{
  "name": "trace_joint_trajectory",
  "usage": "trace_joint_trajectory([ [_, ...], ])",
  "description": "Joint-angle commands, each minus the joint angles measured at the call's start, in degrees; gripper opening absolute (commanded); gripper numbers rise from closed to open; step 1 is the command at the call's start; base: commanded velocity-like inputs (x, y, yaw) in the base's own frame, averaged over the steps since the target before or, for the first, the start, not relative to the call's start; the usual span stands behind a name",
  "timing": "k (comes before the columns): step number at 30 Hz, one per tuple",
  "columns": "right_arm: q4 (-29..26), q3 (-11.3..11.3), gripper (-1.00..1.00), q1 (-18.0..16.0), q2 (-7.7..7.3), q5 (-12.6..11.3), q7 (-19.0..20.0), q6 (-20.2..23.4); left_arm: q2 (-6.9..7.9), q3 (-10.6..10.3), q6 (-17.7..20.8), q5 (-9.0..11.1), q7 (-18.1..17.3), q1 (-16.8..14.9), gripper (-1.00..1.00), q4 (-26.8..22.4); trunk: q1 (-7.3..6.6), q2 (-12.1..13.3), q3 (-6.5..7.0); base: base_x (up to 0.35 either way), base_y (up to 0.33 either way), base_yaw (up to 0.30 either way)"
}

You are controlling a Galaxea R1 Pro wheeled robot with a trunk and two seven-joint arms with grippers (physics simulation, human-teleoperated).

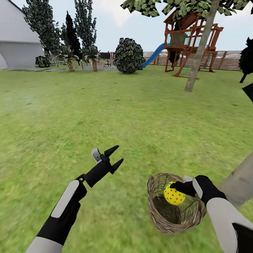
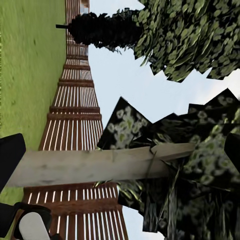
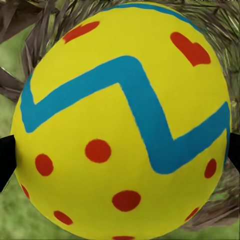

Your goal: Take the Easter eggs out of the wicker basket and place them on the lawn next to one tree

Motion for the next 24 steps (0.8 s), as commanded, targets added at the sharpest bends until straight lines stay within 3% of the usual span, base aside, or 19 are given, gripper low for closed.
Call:
trace_joint_trajectory([
  [1, -0.1, -0.4, -1.00, 0.0, 0.04, 0.5, 0.3, 0.3, -0.01, 0.0, 0.2, 0.1, -0.2, 0.0, 1.00, 0.0, 0.01, 0.0, -0.05, 0.152, 0.296, 0.000],
  [6, -0.1, -0.4, -1.00, 0.0, 0.04, 0.4, 0.4, 0.3, -0.01, 0.0, 0.1, 0.1, -0.3, 0.5, 1.00, -0.5, 0.01, 0.0, -0.05, 0.077, 0.146, -0.188],
  [12, -0.1, -0.4, -1.00, 0.0, 0.29, 0.4, 0.3, 0.3, 0.01, -0.1, 0.3, -0.1, -4.7, 0.9, 1.00, -0.7, -1.09, 2.0, 0.85, 0.002, 0.004, -0.264],
  [16, 0.0, -0.4, -1.00, 0.0, 0.97, 0.4, 0.3, 0.3, 1.21, -0.2, 0.4, -0.1, -4.9, 0.9, 1.00, -0.8, -1.97, 3.6, 1.57, -0.020, 0.000, -0.236],
  [24, 0.0, -0.4, -1.00, 0.0, 1.34, 0.5, 0.3, 0.3, 1.40, -0.2, 0.5, -0.1, -4.9, 0.9, 1.00, -0.8, -3.72, 6.8, 3.01, -0.300, 0.000, -0.019],
])
